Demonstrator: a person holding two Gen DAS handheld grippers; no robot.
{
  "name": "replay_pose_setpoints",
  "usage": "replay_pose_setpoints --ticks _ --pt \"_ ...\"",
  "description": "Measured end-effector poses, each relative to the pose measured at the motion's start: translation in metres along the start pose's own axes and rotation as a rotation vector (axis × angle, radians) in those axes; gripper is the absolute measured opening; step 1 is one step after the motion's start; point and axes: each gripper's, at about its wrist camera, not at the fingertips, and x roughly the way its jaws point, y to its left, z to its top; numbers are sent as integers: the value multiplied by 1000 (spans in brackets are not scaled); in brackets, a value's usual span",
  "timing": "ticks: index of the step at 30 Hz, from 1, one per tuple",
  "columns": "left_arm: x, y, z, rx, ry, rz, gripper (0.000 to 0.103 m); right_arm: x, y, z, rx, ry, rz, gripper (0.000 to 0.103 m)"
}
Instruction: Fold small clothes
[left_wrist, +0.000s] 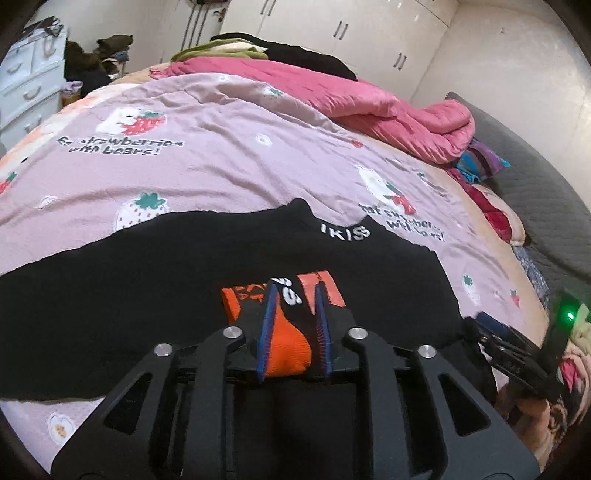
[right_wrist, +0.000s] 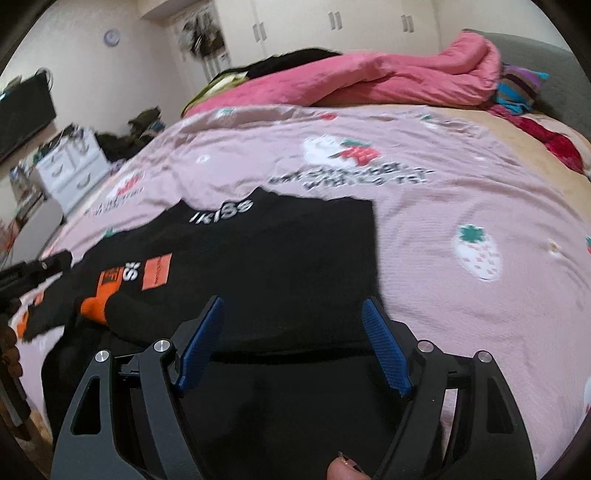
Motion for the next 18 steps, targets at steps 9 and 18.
replay_pose_setpoints --ticks 9,18 --pt "54 2 -33 36 178 86 36 38 -1 -9 6 123 -54 76" --pt "34 5 -39 26 122 97 46 17 2 -10 4 48 -35 84"
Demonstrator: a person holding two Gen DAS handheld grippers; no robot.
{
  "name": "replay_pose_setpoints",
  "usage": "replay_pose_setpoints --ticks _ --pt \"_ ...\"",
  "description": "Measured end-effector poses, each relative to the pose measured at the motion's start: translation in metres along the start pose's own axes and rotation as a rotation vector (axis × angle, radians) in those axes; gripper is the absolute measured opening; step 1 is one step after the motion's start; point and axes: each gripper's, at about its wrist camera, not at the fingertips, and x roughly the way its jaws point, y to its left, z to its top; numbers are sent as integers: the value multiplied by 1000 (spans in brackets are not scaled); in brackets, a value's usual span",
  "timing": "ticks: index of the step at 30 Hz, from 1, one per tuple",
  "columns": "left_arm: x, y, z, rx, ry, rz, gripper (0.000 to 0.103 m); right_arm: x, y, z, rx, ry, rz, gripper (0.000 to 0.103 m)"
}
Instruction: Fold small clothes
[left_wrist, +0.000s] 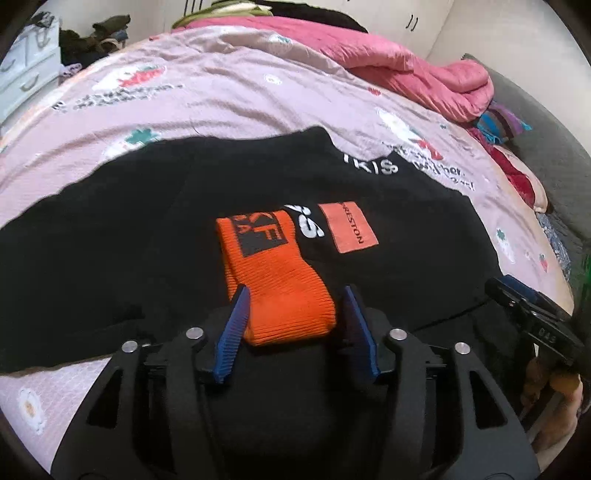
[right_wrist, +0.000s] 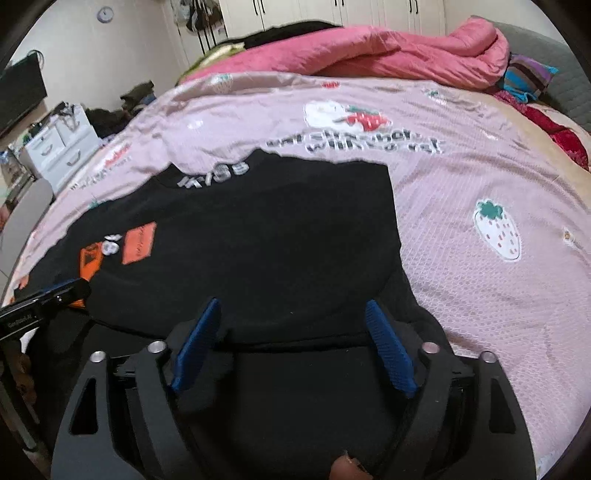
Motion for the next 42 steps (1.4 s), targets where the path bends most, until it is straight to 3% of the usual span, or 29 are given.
replay_pose_setpoints --ticks 3,5,8,10,25,29,42 --pt "-12 3 0 -2 -27 22 56 -10 4 1 2 -29 8 90" --pt "-18 5 -1 -4 -40 50 76 -15 8 1 2 -41 16 93" --pt "-27 6 -3 0 -59 82 81 -22 17 1 -12 -66 27 95" --pt "-31 7 -4 1 -71 114 93 -26 23 1 -20 -80 32 97" --pt "-63 45 -10 -68 -132 259 94 -43 70 5 -80 -136 89 99" --pt "-76 65 -11 -121 -151 283 94 -40 95 7 -115 -128 114 99" --pt "-122 150 -26 -323 -225 461 94 -35 186 10 -229 -115 201 98"
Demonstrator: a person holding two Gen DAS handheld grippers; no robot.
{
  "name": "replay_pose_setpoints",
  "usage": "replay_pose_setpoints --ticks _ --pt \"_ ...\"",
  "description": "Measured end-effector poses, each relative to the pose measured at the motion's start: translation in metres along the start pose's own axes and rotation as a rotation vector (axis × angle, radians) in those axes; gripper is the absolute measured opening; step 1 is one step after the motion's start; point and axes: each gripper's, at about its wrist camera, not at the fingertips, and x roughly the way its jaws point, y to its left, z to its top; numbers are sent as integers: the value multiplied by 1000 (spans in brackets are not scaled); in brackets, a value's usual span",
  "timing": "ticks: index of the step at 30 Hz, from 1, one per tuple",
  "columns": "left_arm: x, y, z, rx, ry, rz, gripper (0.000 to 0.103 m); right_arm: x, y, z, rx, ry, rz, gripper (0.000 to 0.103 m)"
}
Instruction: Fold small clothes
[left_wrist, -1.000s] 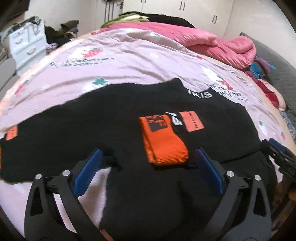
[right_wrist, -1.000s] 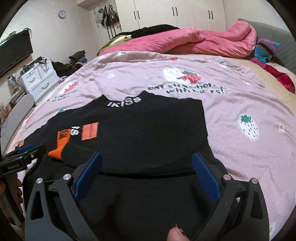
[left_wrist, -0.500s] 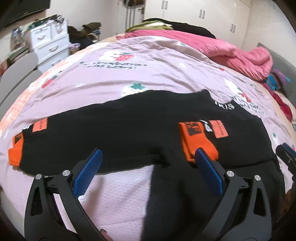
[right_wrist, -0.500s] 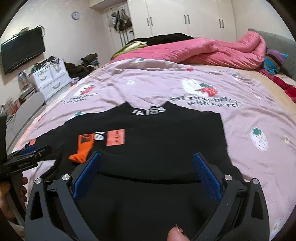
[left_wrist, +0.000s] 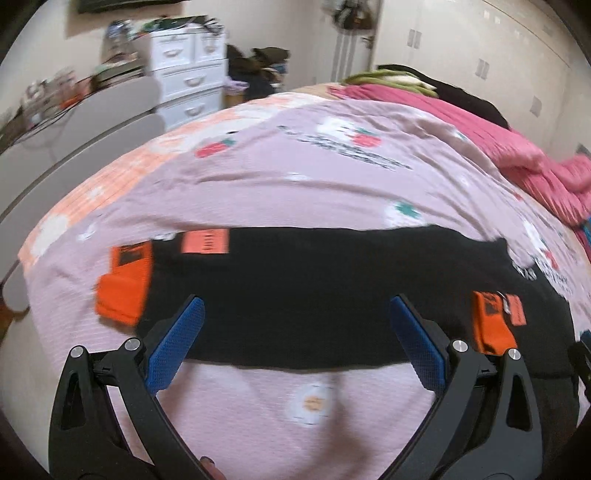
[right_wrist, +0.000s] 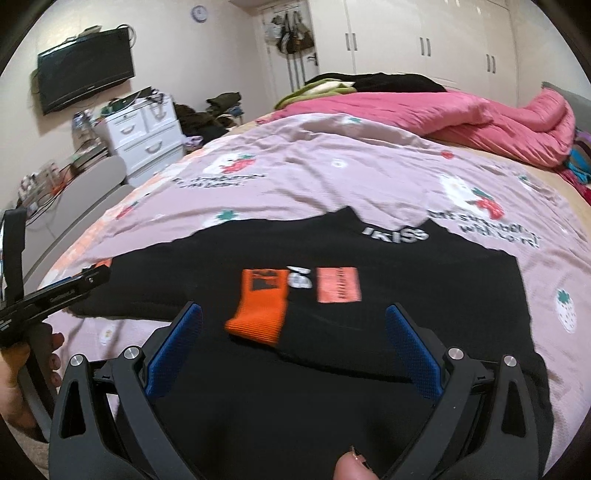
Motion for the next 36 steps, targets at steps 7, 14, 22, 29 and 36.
replay_pose_setpoints --ticks 7,14,22,29,36 --pt "-3 41 2 -99 1 40 94 10 44 4 -68 15 40 98" --pt "-3 72 5 -169 -9 83 94 15 75 4 -107 24 75 99" --pt "2 96 4 -225 6 115 94 18 107 4 -140 30 129 98" --pt "14 116 -3 -301 48 114 94 20 128 0 -178 38 150 99" --pt "26 129 -9 -359 72 29 93 24 123 -6 -153 54 146 98"
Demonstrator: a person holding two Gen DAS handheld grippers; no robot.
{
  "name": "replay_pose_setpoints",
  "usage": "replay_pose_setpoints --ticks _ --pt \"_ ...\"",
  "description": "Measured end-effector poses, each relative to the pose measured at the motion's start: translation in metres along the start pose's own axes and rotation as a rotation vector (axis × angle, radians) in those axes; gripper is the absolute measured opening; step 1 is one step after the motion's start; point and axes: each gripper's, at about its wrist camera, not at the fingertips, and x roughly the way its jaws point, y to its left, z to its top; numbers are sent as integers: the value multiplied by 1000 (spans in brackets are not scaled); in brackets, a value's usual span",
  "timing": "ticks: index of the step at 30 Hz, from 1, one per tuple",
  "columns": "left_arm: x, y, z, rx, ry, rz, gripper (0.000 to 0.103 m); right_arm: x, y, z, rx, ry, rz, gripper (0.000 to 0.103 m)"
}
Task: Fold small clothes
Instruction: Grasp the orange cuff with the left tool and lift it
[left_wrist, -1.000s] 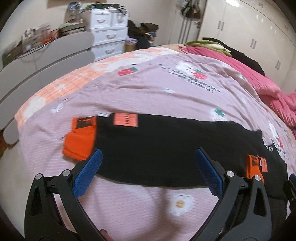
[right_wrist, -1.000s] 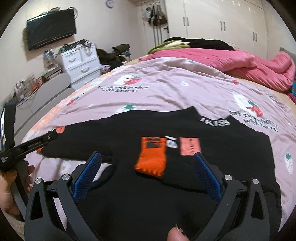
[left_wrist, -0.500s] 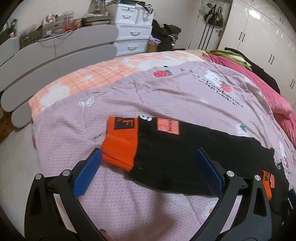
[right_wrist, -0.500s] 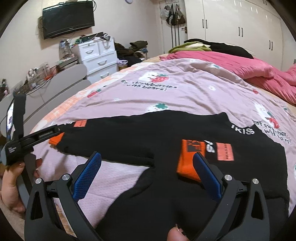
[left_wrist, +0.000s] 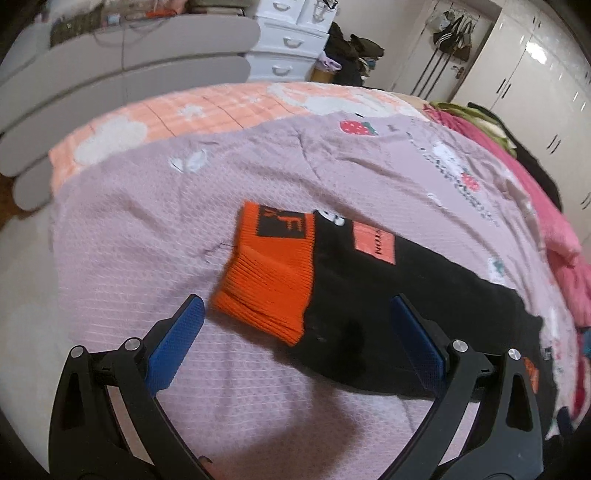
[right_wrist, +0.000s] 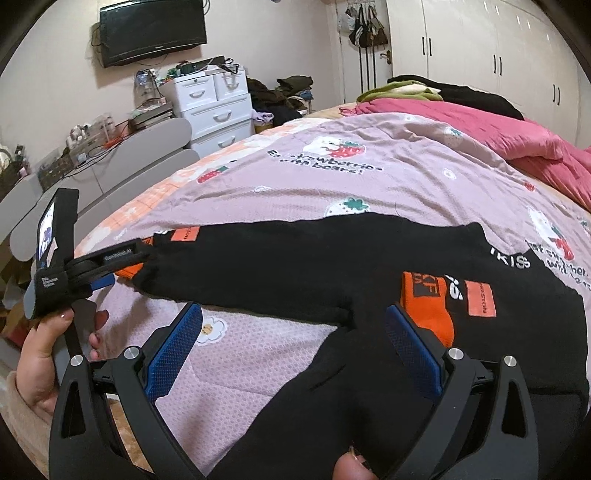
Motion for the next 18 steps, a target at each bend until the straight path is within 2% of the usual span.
replay_pose_setpoints --ticks 3,4,5,6,7,11,18 --pt "4 -1 0 5 3 -10 62 -1 -7 -4 30 2 -1 98" --pt "5 -1 0 12 -1 -5 46 -3 -10 -5 45 1 1 98" --pt "7 -1 0 9 0 -14 34 -4 -13 -6 56 0 3 98" --pt "8 0 1 1 2 -36 29 -5 -15 -8 67 -2 3 98" --pt "9 1 1 -6 4 -61 17 -8 -18 -9 81 -3 2 98" --pt "-2 -5 2 10 -40 -135 9 -17 -31 -16 133 -14 5 98" --pt "-39 -33 -1 72 -128 -278 9 -40 -61 -38 205 -38 -57 98"
